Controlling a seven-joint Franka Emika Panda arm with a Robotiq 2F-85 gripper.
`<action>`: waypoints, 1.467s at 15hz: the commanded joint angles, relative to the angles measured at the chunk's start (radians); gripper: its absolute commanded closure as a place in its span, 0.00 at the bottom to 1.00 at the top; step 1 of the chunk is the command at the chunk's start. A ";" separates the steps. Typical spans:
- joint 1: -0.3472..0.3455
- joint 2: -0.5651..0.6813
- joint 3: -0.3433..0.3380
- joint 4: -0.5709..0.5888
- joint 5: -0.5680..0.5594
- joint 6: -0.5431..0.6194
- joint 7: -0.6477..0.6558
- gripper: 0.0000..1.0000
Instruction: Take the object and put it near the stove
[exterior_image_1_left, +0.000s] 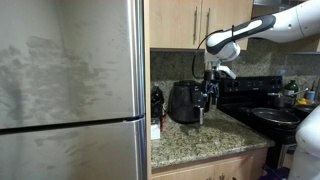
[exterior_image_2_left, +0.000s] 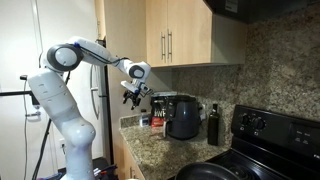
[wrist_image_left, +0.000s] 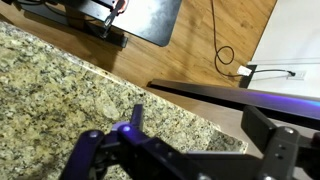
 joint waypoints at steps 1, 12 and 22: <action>-0.020 0.025 0.032 0.005 -0.024 0.049 0.035 0.00; 0.042 0.188 0.147 0.072 0.221 0.590 0.243 0.00; 0.081 0.222 0.169 0.132 0.226 1.052 0.230 0.00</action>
